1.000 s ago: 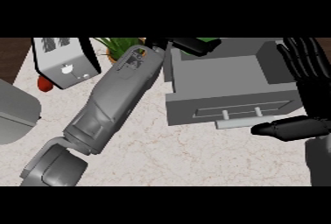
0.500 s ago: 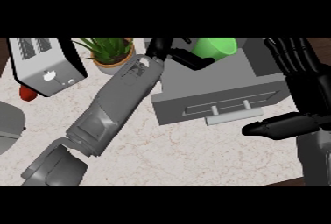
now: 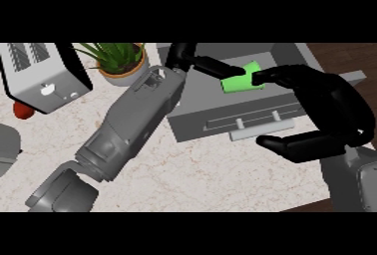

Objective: Pick up the cup, place it into the drawer and close the drawer

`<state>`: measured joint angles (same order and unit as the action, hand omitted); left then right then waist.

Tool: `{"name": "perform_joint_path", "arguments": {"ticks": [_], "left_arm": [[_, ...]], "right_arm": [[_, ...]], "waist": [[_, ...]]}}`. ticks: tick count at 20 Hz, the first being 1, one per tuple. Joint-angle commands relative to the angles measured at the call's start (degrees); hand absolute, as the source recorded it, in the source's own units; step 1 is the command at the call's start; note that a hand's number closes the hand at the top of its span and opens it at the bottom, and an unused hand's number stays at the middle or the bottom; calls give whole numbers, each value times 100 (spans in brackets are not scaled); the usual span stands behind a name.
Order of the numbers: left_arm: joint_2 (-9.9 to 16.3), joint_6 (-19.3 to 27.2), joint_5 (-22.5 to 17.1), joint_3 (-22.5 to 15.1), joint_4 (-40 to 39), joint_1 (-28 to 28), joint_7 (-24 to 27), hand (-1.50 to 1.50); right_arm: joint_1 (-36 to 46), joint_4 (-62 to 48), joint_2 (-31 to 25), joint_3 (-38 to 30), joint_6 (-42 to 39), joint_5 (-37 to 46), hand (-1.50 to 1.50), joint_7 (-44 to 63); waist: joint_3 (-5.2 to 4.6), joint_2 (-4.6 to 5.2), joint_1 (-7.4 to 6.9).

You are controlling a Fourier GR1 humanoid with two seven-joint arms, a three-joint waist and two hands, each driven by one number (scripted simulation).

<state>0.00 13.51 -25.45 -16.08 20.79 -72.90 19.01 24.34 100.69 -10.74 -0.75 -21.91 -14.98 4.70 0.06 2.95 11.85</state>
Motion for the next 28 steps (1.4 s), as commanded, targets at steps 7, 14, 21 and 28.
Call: {"name": "perform_joint_path", "arguments": {"ticks": [7, 14, 21, 28], "left_arm": [[0, 303, -822, 259, 170, -94, 808, -150], [0, 302, -1093, 175, 104, 146, 982, -150], [260, -268, -1193, 412, 344, 490, 1172, -150], [312, -216, -1191, 400, 848, 1067, 1294, -150]], "right_arm": [[-189, -7, -1019, 1013, -1627, 130, 150, 692], [-600, 157, -1326, 1333, -1161, 2211, -150, 292], [-708, -1691, -910, 1951, -130, 3815, -150, -486], [76, -4183, -556, 2285, 420, 4627, 150, -1462]], "waist": [[-10, -113, -352], [2, -201, -806], [1, -229, -1321], [7, -242, -1558]]}}
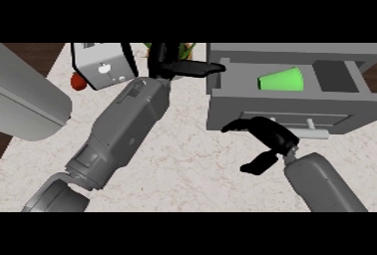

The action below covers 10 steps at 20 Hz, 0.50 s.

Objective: Pick up the cup, place it into the drawer and close the drawer

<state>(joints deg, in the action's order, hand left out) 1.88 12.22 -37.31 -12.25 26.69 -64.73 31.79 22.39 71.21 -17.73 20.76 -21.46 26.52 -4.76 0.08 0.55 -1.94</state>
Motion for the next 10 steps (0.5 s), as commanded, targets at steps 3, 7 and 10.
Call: {"name": "perform_joint_path", "arguments": {"ticks": [3, 7, 10], "left_arm": [[158, -149, -13, -5, 521, 573, 22, -150], [501, -482, -64, 16, 779, 822, -148, -150], [565, -737, -101, -41, 987, 1187, -120, -150]], "right_arm": [[907, -2349, 237, -262, 700, 489, 150, -925], [1404, -3137, 100, -777, 1038, 311, 150, -1782], [1841, -3566, -76, -1211, 1200, 148, 150, -1838]], "waist": [[8, 4, -273], [15, 40, -336], [22, 78, -586]]}}
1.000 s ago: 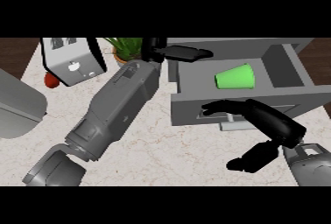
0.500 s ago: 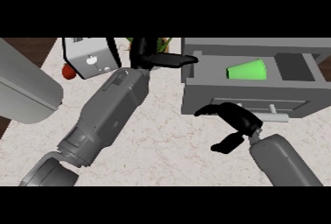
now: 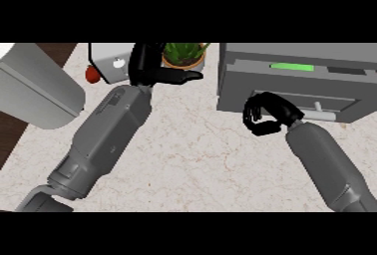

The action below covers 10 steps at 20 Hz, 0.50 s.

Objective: Pick up the cup, place it into the drawer and close the drawer

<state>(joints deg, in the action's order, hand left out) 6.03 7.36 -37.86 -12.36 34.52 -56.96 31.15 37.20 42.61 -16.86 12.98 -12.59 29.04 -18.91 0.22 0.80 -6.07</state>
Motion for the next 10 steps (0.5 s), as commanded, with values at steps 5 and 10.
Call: {"name": "perform_joint_path", "arguments": {"ticks": [5, 10], "left_arm": [[425, -464, -65, -43, 496, 506, -238, -150], [479, -489, 21, -116, 552, 718, -148, -150]], "right_arm": [[1304, -1374, -331, -988, 414, -350, 150, -371], [1669, -1516, -677, -1312, 241, -589, 150, -190]], "waist": [[9, 84, -349], [6, 142, -462]]}}
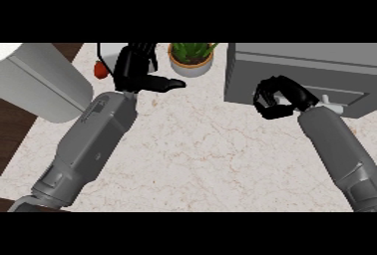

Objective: Pick up the cup, place it into the drawer and close the drawer

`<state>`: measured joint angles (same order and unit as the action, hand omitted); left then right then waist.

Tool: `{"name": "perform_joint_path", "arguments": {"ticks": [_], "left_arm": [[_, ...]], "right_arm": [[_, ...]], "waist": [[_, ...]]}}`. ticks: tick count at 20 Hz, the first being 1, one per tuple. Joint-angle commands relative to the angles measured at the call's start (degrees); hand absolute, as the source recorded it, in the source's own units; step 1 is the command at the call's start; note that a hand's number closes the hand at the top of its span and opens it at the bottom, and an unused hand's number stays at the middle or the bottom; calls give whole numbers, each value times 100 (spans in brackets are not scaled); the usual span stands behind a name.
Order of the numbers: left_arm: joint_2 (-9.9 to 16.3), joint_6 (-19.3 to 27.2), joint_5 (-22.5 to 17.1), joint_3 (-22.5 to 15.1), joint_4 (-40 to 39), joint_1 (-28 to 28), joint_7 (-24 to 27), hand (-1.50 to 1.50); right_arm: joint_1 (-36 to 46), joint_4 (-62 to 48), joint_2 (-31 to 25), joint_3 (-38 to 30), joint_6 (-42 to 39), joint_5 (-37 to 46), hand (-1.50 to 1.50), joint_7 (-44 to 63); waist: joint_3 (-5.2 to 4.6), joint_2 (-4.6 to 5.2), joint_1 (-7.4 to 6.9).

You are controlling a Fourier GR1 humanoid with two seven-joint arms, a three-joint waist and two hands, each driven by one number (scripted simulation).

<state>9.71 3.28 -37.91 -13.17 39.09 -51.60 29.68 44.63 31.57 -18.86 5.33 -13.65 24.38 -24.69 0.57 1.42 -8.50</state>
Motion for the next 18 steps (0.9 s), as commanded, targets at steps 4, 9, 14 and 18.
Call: {"name": "perform_joint_path", "arguments": {"ticks": [4, 9, 14, 18], "left_arm": [[159, -217, -47, -12, 215, 159, -122, -150], [228, -396, -74, -44, 273, 363, -153, -150], [129, -464, -111, -69, 354, 409, -155, -150], [173, -501, -111, -67, 390, 429, -170, -150]], "right_arm": [[985, -350, -590, -617, 213, -227, 150, 460], [954, -168, -881, -724, -138, -412, 150, 363], [875, -9, -989, -789, -390, -573, 150, 344], [839, 72, -1092, -819, -598, -661, 150, 392]], "waist": [[-33, 105, -285], [-37, 117, -373], [-36, 130, -357], [-37, 138, -355]]}}
